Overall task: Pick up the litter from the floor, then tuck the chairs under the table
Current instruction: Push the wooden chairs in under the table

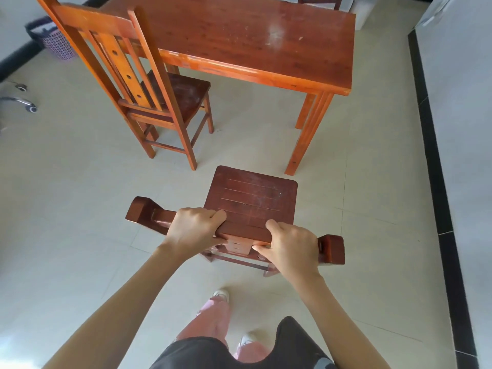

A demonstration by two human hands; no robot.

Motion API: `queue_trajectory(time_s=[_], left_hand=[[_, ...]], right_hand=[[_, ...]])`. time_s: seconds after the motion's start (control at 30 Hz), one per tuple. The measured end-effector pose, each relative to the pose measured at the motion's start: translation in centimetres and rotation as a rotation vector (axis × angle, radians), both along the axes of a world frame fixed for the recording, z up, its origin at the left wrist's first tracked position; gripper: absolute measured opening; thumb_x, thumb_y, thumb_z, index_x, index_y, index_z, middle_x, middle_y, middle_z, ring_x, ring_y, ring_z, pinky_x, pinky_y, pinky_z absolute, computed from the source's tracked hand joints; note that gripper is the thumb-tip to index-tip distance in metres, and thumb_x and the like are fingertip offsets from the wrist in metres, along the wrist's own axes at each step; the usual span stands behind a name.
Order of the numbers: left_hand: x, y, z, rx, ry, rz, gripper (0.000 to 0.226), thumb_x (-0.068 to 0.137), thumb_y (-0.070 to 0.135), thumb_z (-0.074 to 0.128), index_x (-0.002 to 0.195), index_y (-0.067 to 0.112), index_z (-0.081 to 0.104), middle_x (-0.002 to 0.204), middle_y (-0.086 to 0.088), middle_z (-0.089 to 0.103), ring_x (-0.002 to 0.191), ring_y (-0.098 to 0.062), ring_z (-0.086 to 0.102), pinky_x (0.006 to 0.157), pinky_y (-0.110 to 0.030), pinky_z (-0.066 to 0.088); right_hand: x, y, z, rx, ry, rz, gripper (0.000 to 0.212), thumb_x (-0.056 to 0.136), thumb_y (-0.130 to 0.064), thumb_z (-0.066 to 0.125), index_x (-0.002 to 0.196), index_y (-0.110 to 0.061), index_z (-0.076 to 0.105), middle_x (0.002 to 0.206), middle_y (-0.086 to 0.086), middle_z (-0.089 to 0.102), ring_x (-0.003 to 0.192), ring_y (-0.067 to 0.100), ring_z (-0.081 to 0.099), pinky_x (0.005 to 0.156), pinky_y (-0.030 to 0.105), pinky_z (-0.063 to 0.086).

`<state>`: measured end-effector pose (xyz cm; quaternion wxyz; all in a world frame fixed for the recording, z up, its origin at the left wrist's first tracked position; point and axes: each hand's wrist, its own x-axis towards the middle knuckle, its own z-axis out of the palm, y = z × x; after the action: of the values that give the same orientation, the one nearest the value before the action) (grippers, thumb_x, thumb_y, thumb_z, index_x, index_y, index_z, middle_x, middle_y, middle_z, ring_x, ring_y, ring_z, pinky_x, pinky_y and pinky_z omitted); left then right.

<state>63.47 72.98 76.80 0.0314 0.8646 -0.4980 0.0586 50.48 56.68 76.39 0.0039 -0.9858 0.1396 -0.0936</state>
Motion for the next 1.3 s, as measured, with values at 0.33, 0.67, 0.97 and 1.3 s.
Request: queue_trajectory(time_s=[0.33,0.67,0.97,1.3], left_hand=[[6.8,-3.2,0.5,-0.016,-0.023,-0.020,0.053,0.036,0.050,0.089,0.057,0.014,0.055,0.039,0.003,0.046,0.032,-0.017,0.043,0.039,-0.015,0.020],[17.8,-6.1,0.2,-0.006,-0.001,-0.105,0.057,0.035,0.057,0.086,0.060,0.016,0.057,0.040,0.005,0.048,0.032,-0.015,0.045,0.033,-0.015,0.030],[27.3,-10.5,0.7,-0.038,0.022,-0.161,0.053,0.036,0.049,0.089,0.063,0.015,0.057,0.041,0.005,0.053,0.031,-0.013,0.048,0.035,-0.013,0.039],[33.1,-16.4,1.1,0.031,-0.011,-0.118,0.056,0.040,0.054,0.087,0.067,0.015,0.057,0.044,0.005,0.055,0.033,-0.012,0.048,0.037,-0.015,0.027]], right_hand=[[6.9,-2.9,0.6,0.049,-0.028,-0.039,0.051,0.036,-0.061,0.083,0.059,-0.022,0.061,0.037,-0.007,0.049,0.032,0.011,0.048,0.038,0.013,0.030],[16.7,-5.0,0.9,0.012,0.005,-0.102,0.054,0.037,-0.068,0.079,0.065,-0.023,0.066,0.039,-0.008,0.052,0.033,0.011,0.051,0.042,0.014,0.025],[25.8,-8.4,1.7,0.031,0.022,-0.171,0.052,0.039,-0.068,0.079,0.063,-0.025,0.060,0.040,-0.011,0.052,0.034,0.009,0.052,0.042,0.014,0.024],[31.9,-14.6,1.8,0.035,0.028,-0.146,0.052,0.041,-0.063,0.081,0.065,-0.023,0.058,0.044,-0.009,0.055,0.038,0.013,0.055,0.048,0.010,0.004]])
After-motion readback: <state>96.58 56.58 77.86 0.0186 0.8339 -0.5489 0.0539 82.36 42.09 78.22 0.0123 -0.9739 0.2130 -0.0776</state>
